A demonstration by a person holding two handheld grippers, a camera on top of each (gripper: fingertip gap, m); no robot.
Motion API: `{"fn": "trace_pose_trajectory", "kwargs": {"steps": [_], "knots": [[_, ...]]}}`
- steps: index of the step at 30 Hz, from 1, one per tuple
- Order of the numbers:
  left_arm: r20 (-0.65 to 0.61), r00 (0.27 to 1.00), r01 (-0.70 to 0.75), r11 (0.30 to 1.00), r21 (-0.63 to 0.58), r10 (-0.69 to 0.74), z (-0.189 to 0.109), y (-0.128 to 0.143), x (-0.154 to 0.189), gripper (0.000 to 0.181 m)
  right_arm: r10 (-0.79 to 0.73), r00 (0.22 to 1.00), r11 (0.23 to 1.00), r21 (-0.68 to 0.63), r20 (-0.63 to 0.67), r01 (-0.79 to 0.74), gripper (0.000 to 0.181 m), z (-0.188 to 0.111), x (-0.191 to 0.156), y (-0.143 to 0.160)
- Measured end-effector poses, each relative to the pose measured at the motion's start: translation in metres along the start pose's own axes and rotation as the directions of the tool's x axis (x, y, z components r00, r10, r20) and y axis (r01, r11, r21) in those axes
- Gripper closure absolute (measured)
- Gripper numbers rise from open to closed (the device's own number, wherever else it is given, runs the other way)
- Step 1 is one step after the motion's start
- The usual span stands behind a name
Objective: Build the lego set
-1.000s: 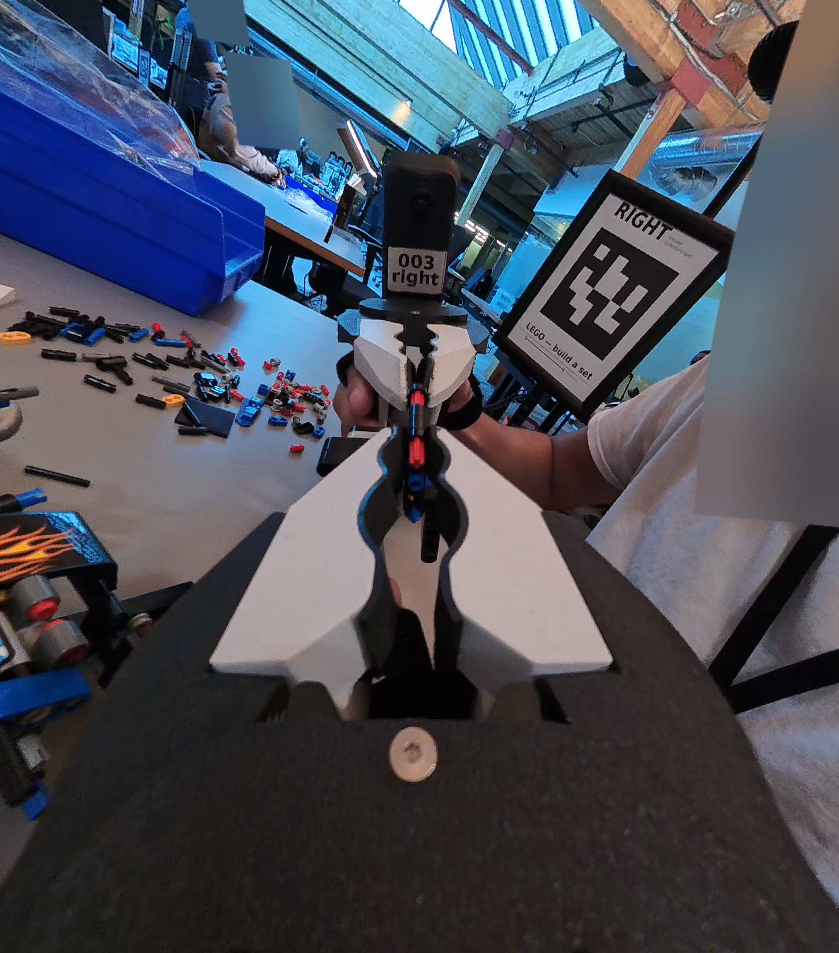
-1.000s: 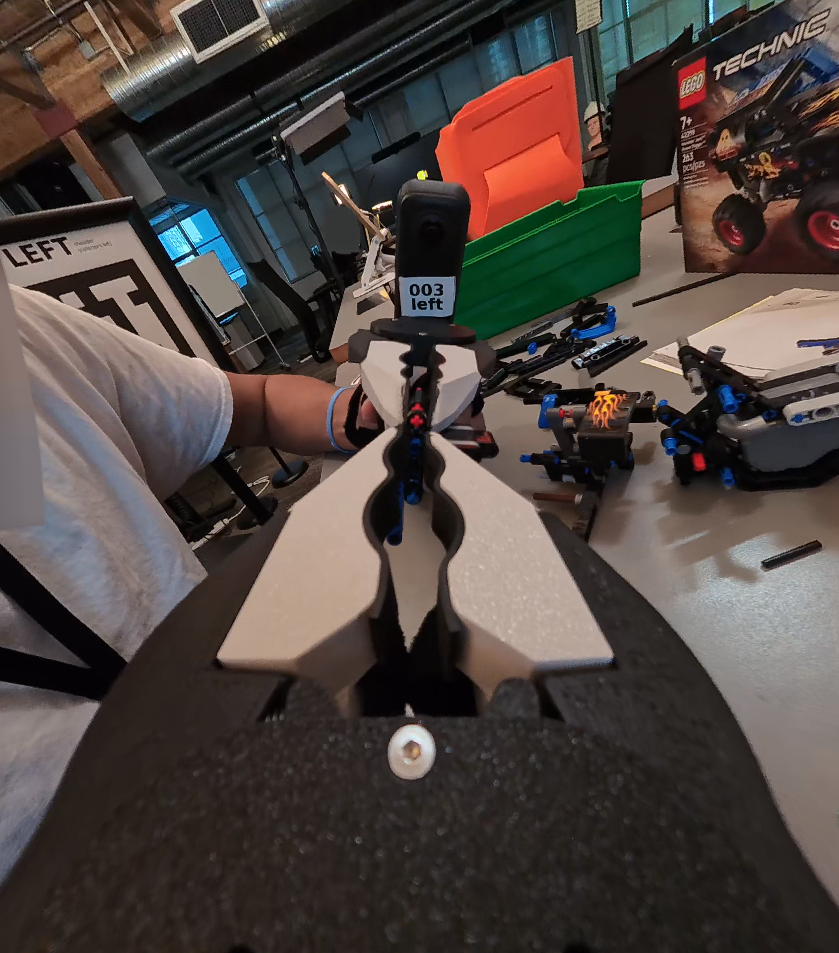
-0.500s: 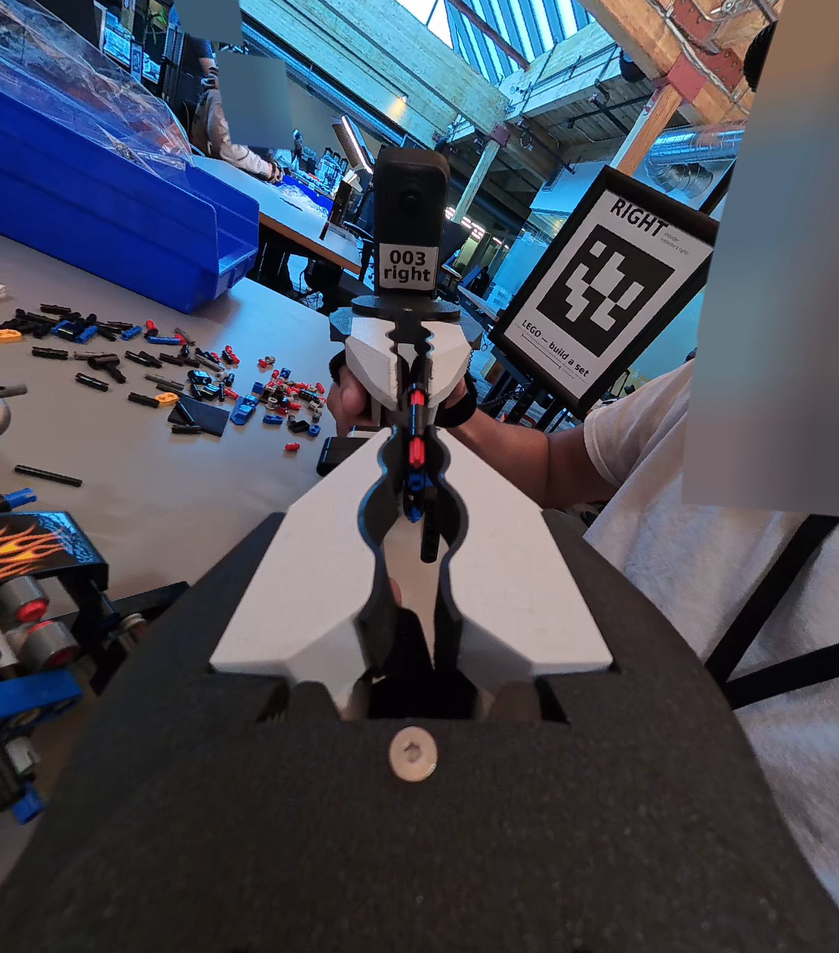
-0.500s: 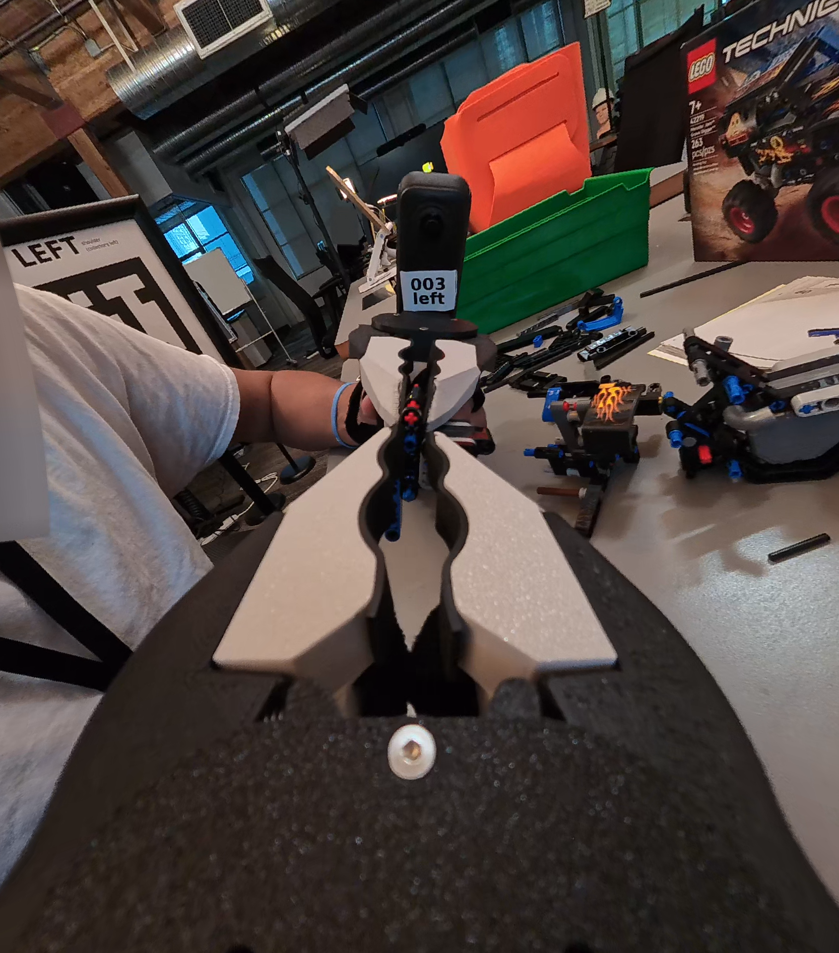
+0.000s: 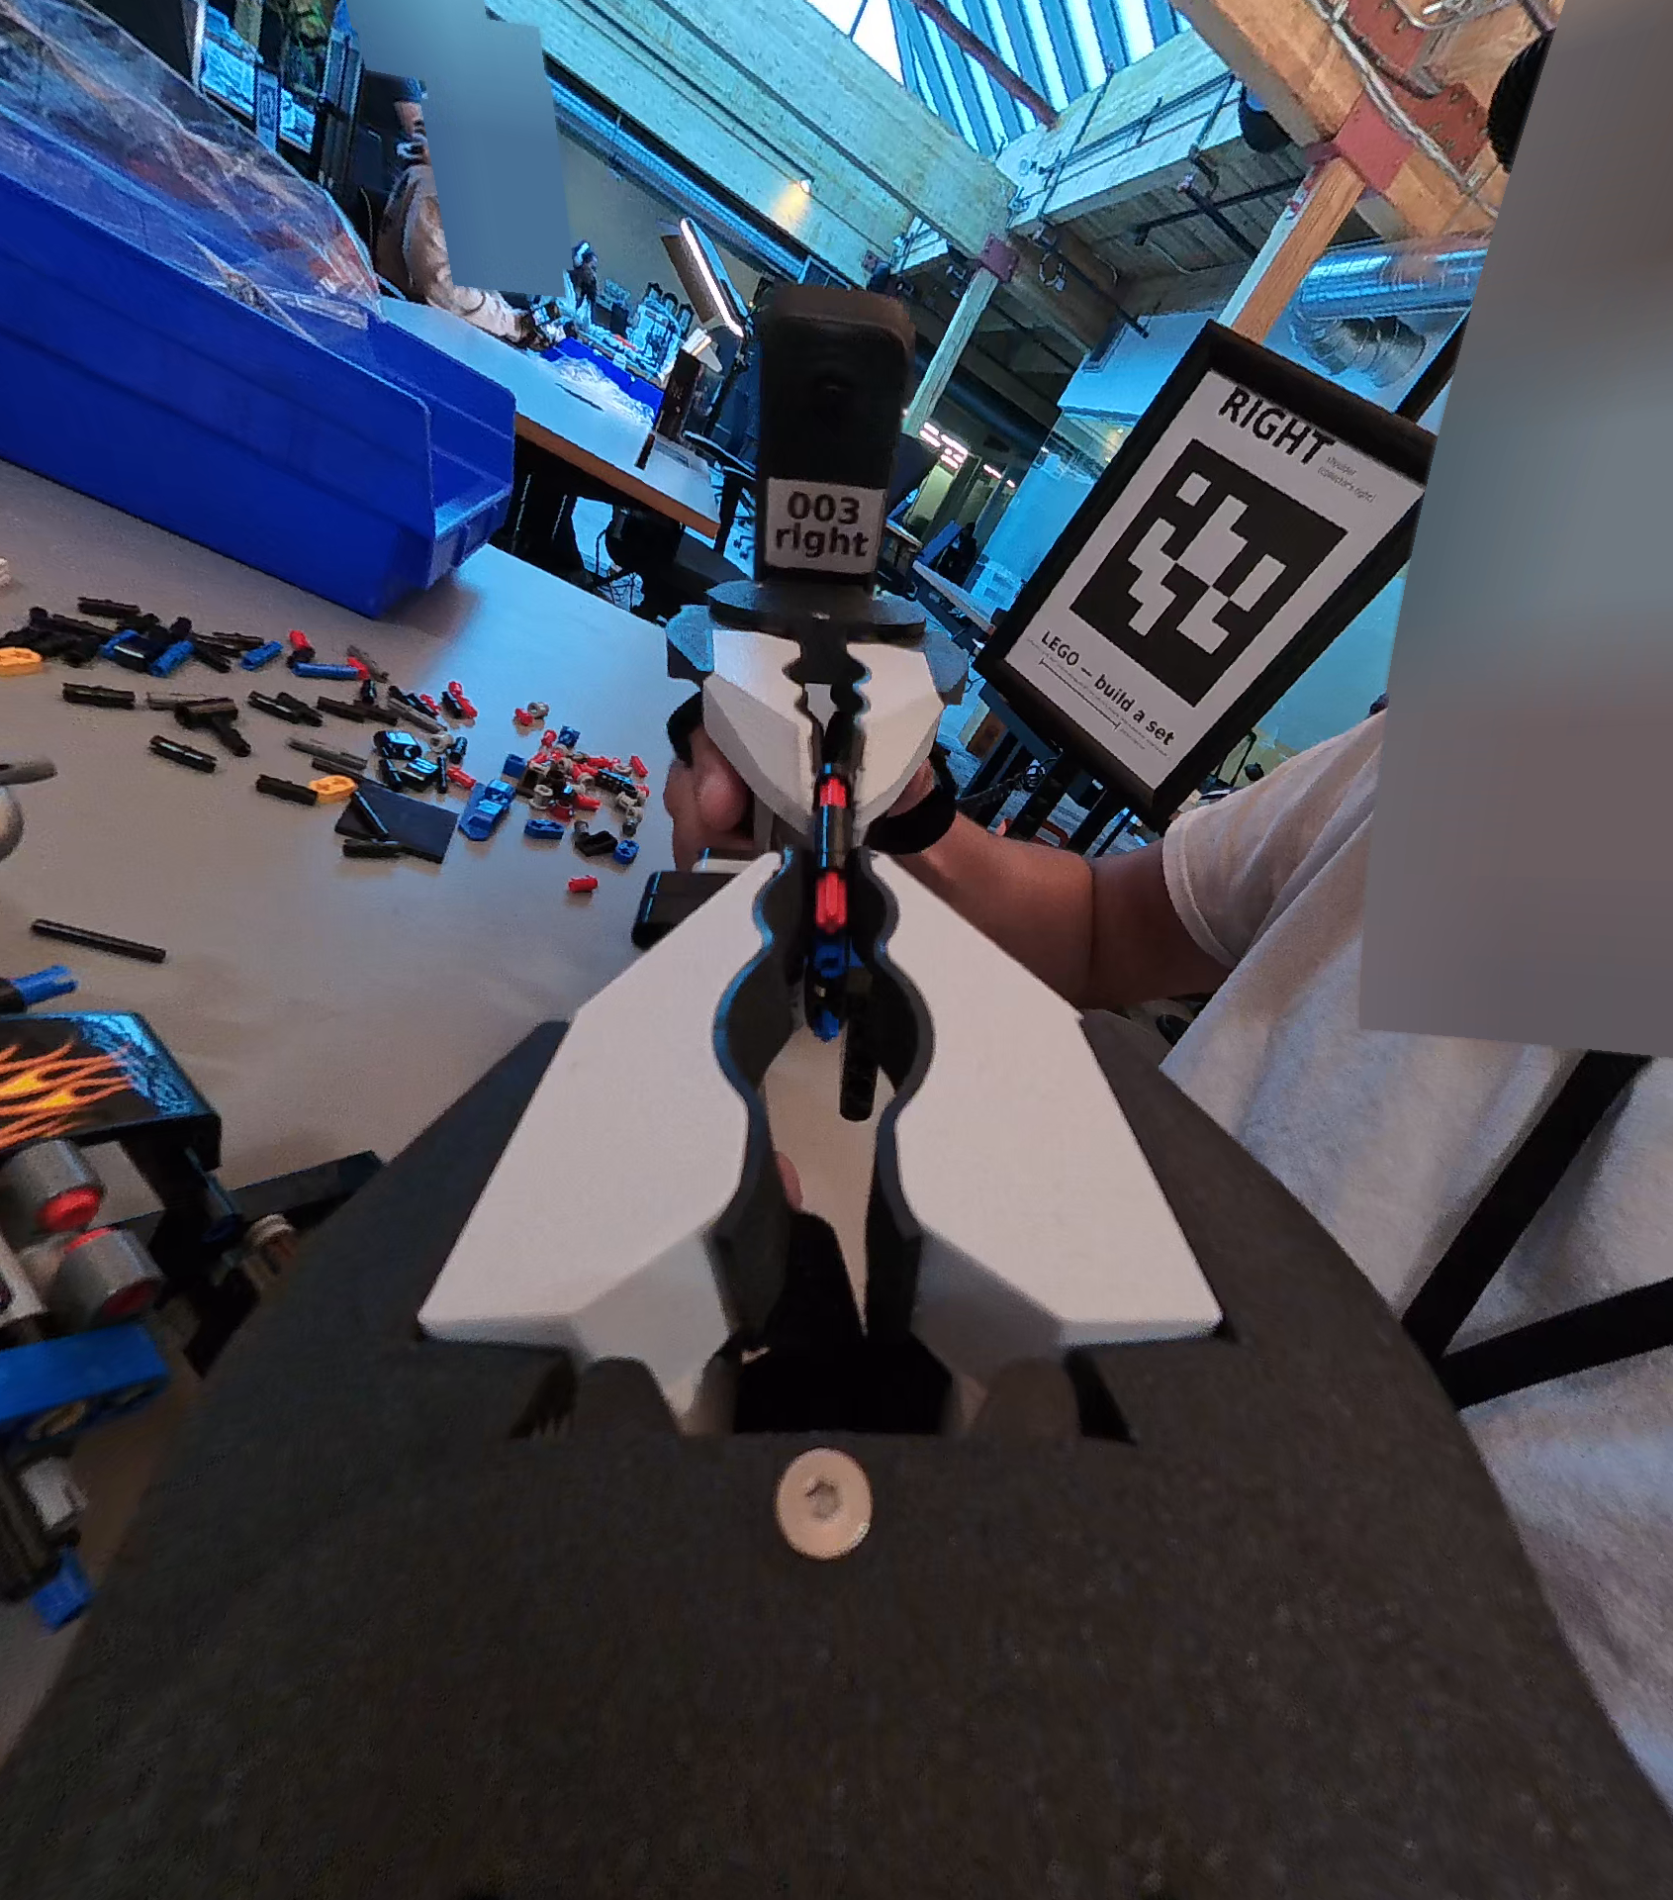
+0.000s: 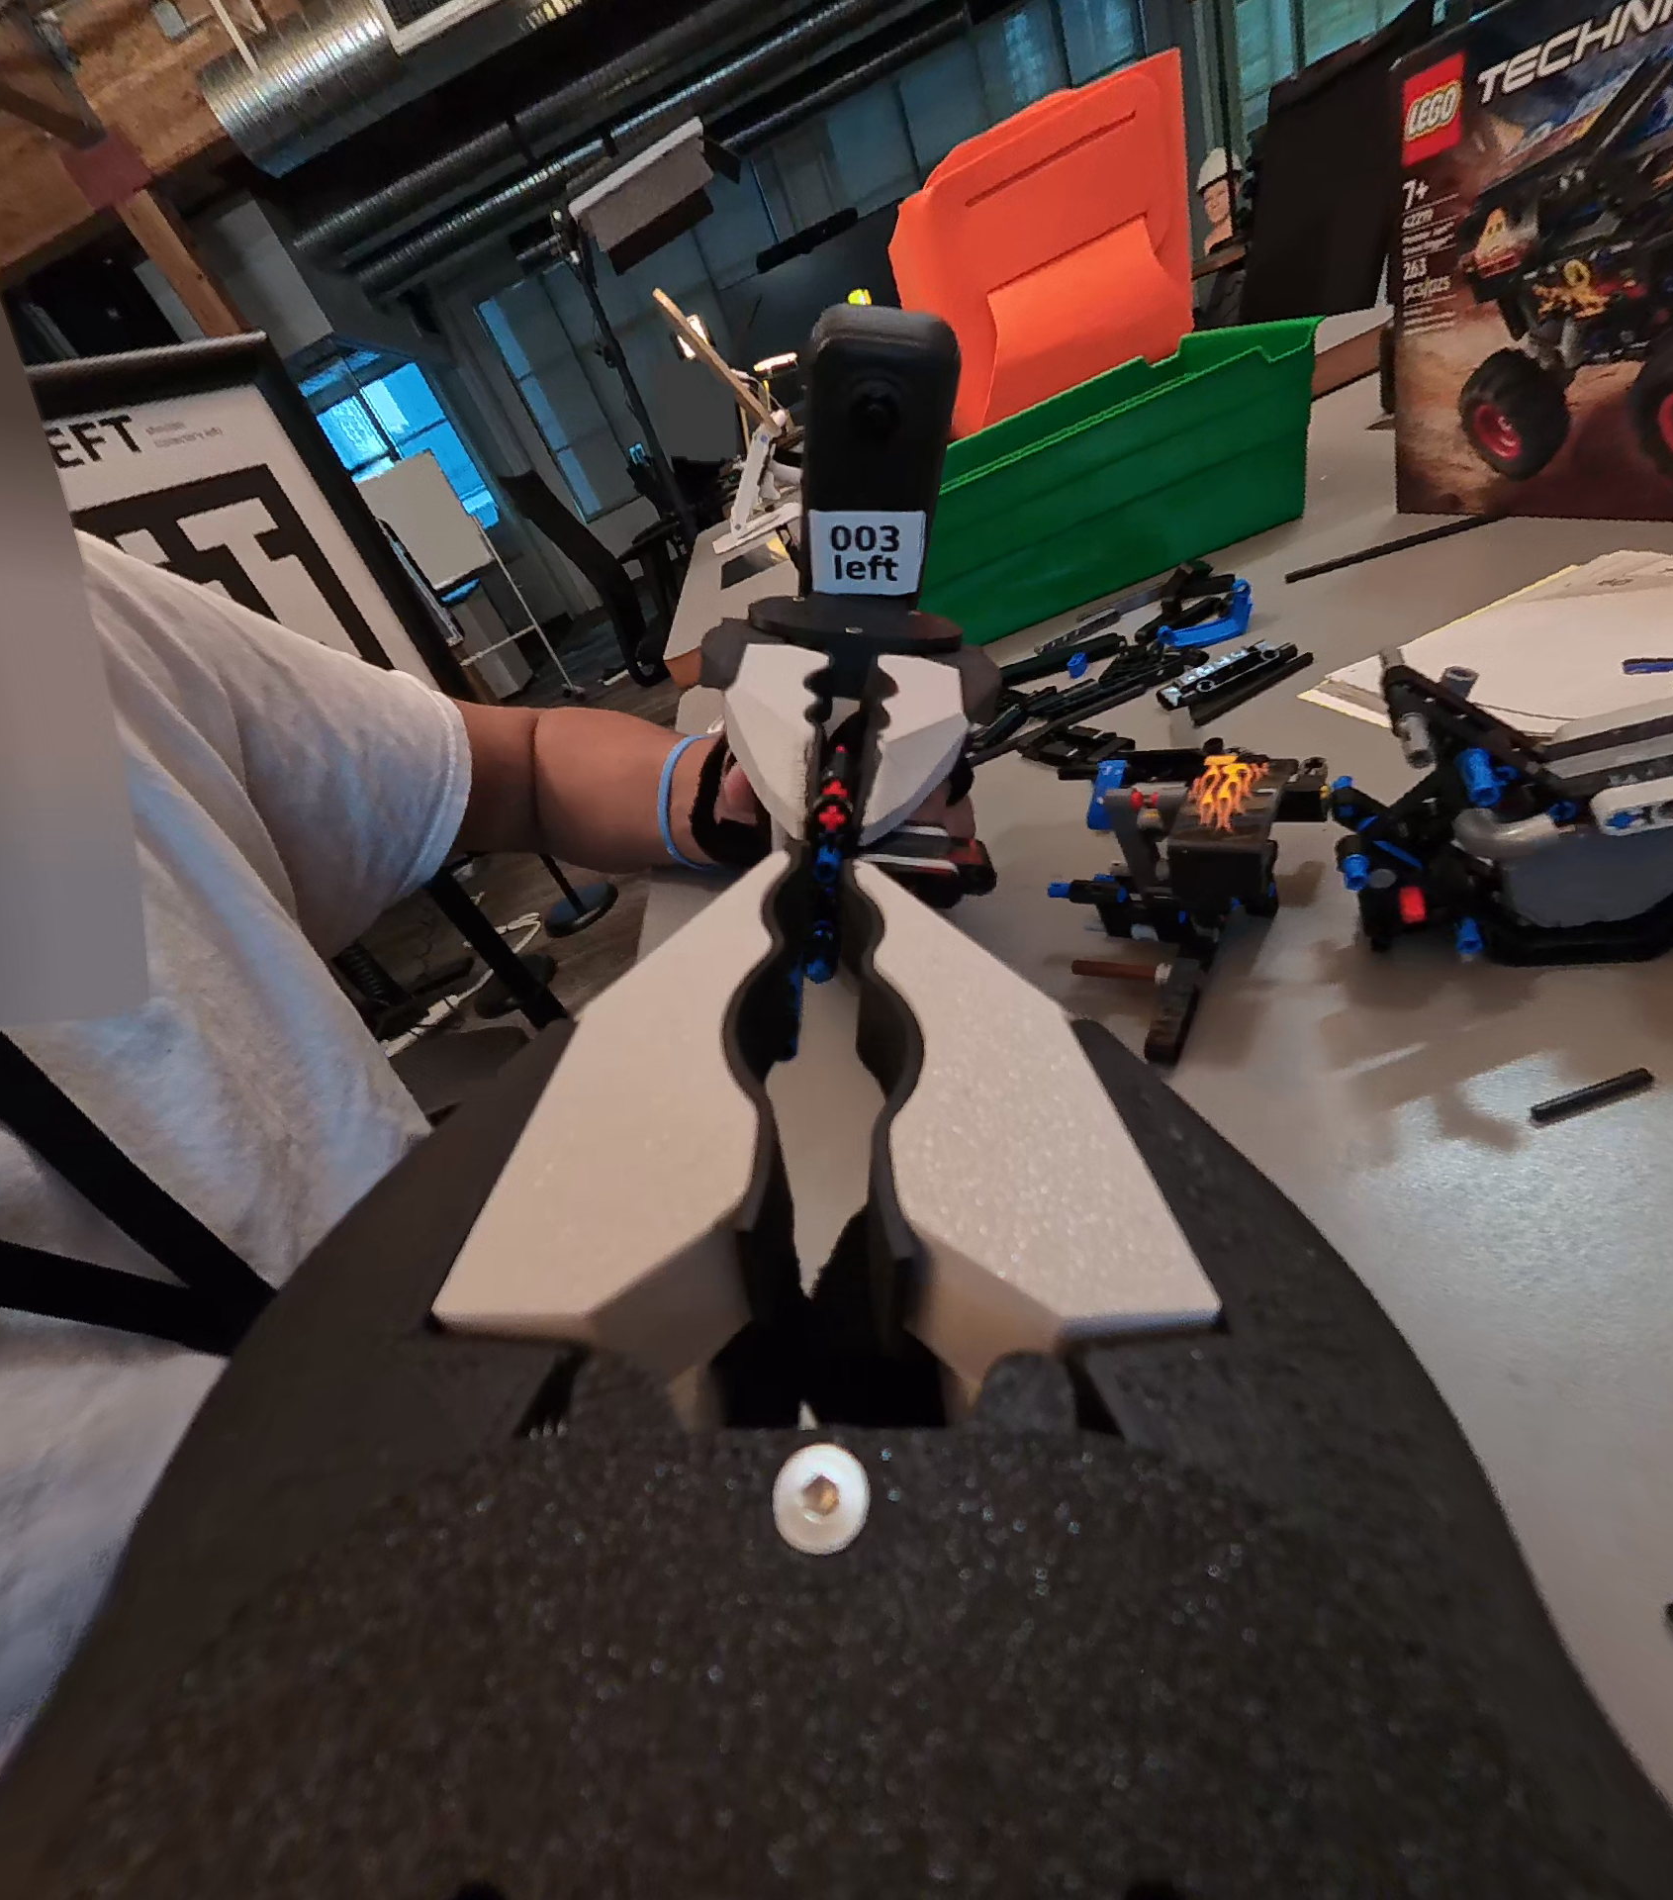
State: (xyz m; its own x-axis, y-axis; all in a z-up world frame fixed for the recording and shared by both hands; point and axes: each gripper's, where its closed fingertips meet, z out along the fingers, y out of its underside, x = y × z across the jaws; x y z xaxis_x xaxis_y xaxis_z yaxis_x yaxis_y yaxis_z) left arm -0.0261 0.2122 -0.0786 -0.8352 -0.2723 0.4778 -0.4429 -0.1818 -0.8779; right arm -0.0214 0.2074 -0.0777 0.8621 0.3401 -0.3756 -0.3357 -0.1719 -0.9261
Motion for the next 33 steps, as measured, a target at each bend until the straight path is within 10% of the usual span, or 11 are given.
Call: {"fn": "trace_pose_trajectory", "kwargs": {"steps": [8,33], "knots": [[-0.031,0.989,0.142,0.99,-0.027,-0.143,0.0,0.0056,-0.004,0.176,-0.202,0.971,0.971,-0.156,-0.129,0.181,0.179,-0.0012,0.0057,0.0078],[-0.012,0.995,0.1,0.995,-0.015,-0.1,0.0022,0.0054,-0.0035,0.176,-0.123,0.987,0.989,-0.094,-0.102,0.114,0.176,0.0052,0.0053,0.0088]]}}
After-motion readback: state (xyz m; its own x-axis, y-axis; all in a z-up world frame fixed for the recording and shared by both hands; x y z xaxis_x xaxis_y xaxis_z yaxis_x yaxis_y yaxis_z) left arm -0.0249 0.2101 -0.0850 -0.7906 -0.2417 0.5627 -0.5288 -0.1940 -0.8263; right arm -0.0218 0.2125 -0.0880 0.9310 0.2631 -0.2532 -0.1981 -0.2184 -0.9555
